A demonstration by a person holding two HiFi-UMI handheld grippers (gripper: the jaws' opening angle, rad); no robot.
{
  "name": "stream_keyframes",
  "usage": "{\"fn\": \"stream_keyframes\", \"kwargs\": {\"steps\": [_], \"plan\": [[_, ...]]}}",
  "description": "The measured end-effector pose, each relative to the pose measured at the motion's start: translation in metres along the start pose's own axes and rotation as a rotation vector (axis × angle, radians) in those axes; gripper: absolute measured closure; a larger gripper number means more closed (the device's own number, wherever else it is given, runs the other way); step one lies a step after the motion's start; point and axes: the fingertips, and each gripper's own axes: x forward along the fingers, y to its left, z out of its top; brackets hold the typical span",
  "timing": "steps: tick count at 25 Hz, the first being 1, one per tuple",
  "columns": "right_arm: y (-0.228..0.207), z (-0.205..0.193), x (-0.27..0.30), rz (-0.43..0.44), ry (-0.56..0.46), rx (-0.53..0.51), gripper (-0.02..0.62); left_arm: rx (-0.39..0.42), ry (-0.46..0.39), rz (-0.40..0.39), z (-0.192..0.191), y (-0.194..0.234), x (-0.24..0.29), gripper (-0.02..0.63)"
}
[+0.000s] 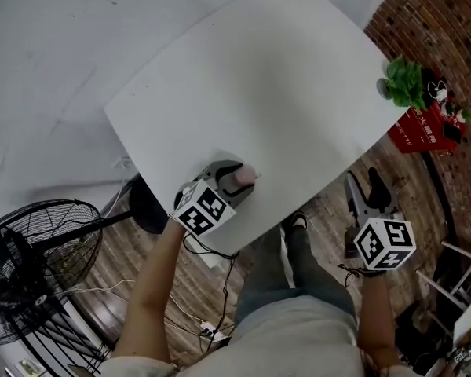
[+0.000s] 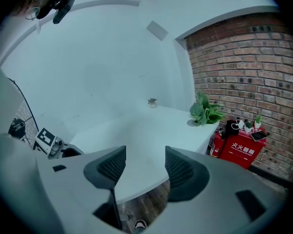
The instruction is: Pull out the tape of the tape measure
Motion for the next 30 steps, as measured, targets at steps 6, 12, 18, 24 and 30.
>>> {"fn": "stream_keyframes", "kwargs": {"steps": [6, 12, 18, 24, 30], "plan": [[-0.002, 0.010, -0.003, 0.014, -0.015, -0.005, 0.345, -0.015, -0.041, 0.004, 0.025, 0.001, -0.011, 0.388], [0.003, 0.022, -0.004, 0.054, -0.039, -0.007, 0.347, -0.057, -0.061, 0.017, 0.047, 0.000, -0.029, 0.388], [0.018, 0.039, -0.004, 0.115, -0.075, -0.026, 0.350, -0.116, -0.140, 0.067, 0.079, 0.003, -0.058, 0.388], [0.052, 0.065, -0.007, 0.304, -0.121, -0.055, 0.356, -0.108, -0.221, 0.049, 0.118, -0.012, -0.084, 0.388], [0.114, 0.081, -0.021, 0.617, -0.129, -0.187, 0.361, -0.013, -0.230, -0.032, 0.146, -0.036, -0.107, 0.388]]}}
